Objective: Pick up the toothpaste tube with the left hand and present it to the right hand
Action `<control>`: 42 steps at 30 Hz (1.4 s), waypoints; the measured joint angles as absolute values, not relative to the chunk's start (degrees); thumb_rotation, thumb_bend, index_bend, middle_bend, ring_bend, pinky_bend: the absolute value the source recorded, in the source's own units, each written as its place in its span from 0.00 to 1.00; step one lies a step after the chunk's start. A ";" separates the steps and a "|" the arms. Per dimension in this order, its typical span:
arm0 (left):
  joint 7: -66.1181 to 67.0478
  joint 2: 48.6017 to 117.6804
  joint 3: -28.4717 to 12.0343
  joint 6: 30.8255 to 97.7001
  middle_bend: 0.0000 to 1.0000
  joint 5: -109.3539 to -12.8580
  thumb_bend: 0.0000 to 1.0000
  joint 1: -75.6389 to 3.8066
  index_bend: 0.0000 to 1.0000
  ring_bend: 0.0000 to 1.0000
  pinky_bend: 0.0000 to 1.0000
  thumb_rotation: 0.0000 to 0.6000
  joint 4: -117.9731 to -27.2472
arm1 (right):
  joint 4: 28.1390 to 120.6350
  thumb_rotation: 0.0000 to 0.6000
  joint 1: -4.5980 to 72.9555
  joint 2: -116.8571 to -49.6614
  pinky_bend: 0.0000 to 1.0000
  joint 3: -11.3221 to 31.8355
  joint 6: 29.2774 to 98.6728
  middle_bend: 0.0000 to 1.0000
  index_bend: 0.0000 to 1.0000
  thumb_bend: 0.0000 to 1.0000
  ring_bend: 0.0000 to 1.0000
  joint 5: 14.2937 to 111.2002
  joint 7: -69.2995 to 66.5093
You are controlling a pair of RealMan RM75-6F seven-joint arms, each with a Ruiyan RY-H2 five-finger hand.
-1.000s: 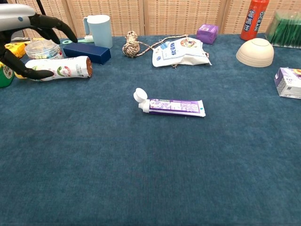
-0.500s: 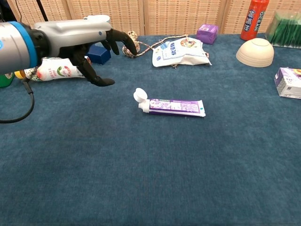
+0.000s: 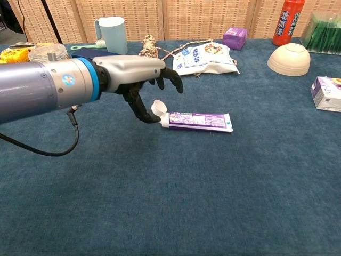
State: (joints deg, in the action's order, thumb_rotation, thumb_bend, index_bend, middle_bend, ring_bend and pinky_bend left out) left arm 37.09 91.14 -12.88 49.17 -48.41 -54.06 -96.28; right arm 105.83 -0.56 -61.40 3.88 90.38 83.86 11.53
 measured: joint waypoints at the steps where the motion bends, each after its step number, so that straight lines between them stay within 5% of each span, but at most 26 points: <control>1: 37.50 92.10 -12.74 49.10 0.15 -47.63 0.28 -54.62 0.23 0.20 0.17 1.00 -95.41 | 105.83 1.00 -0.72 -61.32 0.00 3.85 90.56 0.00 0.05 0.00 0.00 83.81 11.49; 14: 40.60 102.04 -13.02 50.50 0.23 -38.95 0.28 -60.72 0.31 0.28 0.17 1.00 -84.02 | 105.73 1.00 -1.74 -60.83 0.00 3.74 91.44 0.00 0.05 0.00 0.00 83.45 11.08; 42: 37.64 103.57 -11.02 53.69 0.42 -40.03 0.28 -59.34 0.44 0.45 0.22 1.00 -79.02 | 107.04 1.00 -2.42 -60.38 0.00 3.80 92.16 0.00 0.05 0.00 0.00 83.97 12.47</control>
